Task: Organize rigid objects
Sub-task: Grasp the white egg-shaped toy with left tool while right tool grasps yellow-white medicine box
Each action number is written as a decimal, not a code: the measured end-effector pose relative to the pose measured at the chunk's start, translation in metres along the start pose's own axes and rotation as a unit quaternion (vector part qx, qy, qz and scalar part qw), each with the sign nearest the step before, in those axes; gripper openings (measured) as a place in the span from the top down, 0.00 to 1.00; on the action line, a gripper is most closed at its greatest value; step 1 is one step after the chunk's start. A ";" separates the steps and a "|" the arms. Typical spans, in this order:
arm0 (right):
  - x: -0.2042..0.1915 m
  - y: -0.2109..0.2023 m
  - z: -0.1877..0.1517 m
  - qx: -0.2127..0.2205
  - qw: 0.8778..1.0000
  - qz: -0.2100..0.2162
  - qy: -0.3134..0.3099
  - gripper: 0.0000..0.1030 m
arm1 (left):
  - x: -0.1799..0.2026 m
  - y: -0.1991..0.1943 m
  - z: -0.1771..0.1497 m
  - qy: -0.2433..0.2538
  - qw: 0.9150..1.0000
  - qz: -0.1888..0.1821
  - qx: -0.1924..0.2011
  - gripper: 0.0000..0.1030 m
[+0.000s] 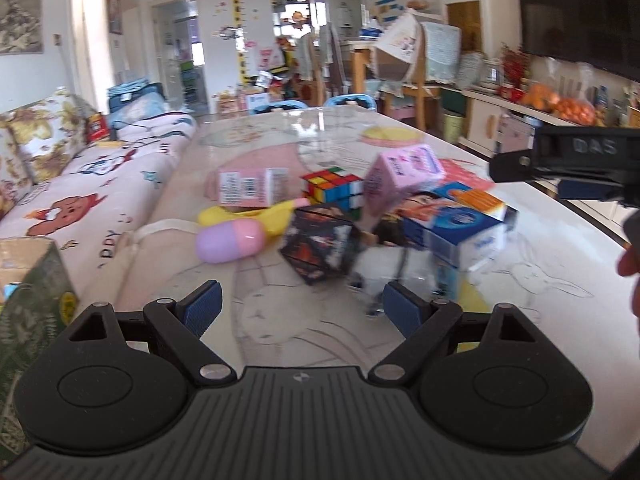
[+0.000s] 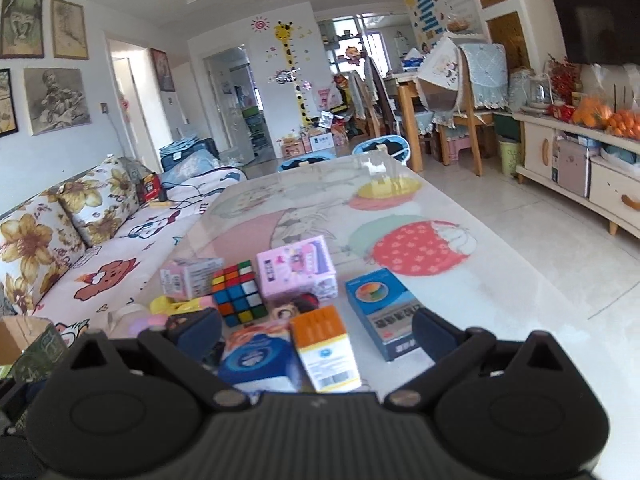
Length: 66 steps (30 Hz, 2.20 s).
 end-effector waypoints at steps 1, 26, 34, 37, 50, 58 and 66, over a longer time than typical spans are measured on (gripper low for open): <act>0.006 0.004 -0.001 -0.008 1.000 0.002 0.011 0.02 | 0.006 0.000 -0.001 0.004 1.000 -0.010 -0.001 0.00; -0.004 0.048 -0.017 -0.124 0.977 0.164 0.057 0.26 | 0.055 0.027 -0.006 0.049 0.998 -0.025 -0.020 0.00; 0.005 0.047 -0.020 -0.138 0.980 0.134 0.058 0.23 | 0.058 0.031 -0.010 0.044 0.998 -0.021 -0.036 0.00; 0.015 0.048 -0.023 -0.142 0.987 0.073 0.026 0.23 | 0.060 0.034 -0.007 0.041 0.998 -0.023 -0.036 0.00; 0.012 0.056 -0.027 -0.133 0.990 0.054 -0.005 0.32 | 0.059 0.036 -0.003 -0.002 0.999 0.002 -0.047 0.00; 0.004 0.051 -0.025 -0.123 0.991 0.053 -0.020 0.32 | 0.056 0.036 -0.001 -0.040 0.998 0.009 -0.055 0.00; -0.001 0.044 -0.017 -0.097 0.994 0.054 -0.024 0.32 | 0.054 0.032 0.005 -0.066 0.996 0.021 -0.053 0.01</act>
Point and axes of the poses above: each gripper's, at about its wrist camera, not at the fingertips, and y roughly the way its jaws point, x to its right, z to its top, the point moved 6 cm from there along y, roughly the way its jaws point, and after that the axes turned 5 degrees about z, right-handed, at the moved point
